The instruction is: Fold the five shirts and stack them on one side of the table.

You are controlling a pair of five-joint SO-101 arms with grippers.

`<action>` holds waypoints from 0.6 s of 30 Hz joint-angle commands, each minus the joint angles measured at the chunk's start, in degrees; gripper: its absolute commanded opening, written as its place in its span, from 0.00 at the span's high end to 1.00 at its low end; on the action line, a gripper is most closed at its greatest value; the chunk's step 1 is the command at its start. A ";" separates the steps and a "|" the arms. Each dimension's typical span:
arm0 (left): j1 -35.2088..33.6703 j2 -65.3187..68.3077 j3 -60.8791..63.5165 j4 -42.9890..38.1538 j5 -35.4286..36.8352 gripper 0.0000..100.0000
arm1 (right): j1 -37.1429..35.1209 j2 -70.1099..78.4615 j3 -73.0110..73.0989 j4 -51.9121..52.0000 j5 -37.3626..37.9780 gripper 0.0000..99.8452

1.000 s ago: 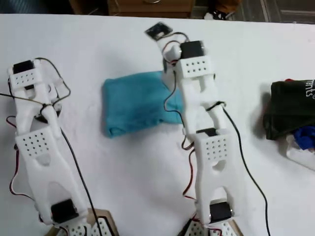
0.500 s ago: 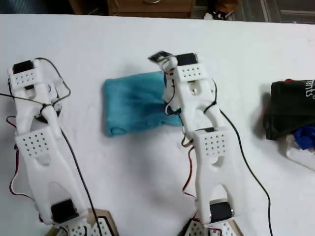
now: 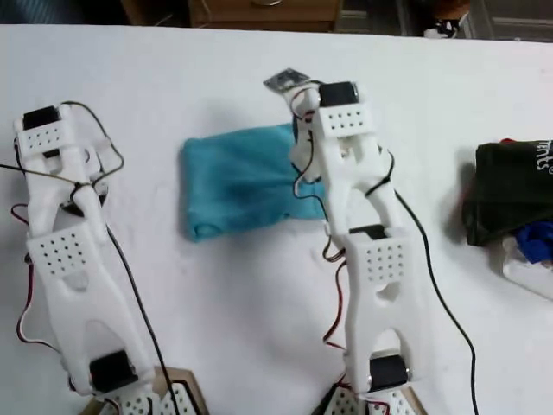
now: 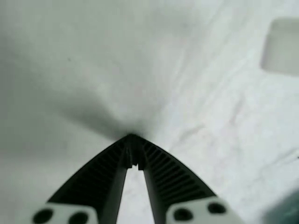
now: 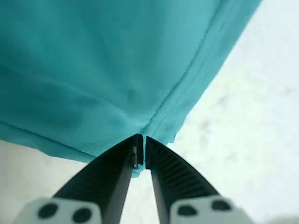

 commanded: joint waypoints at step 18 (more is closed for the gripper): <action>3.52 -0.09 0.31 -0.35 0.62 0.97 | -1.89 -11.56 15.12 -9.01 -16.35 0.66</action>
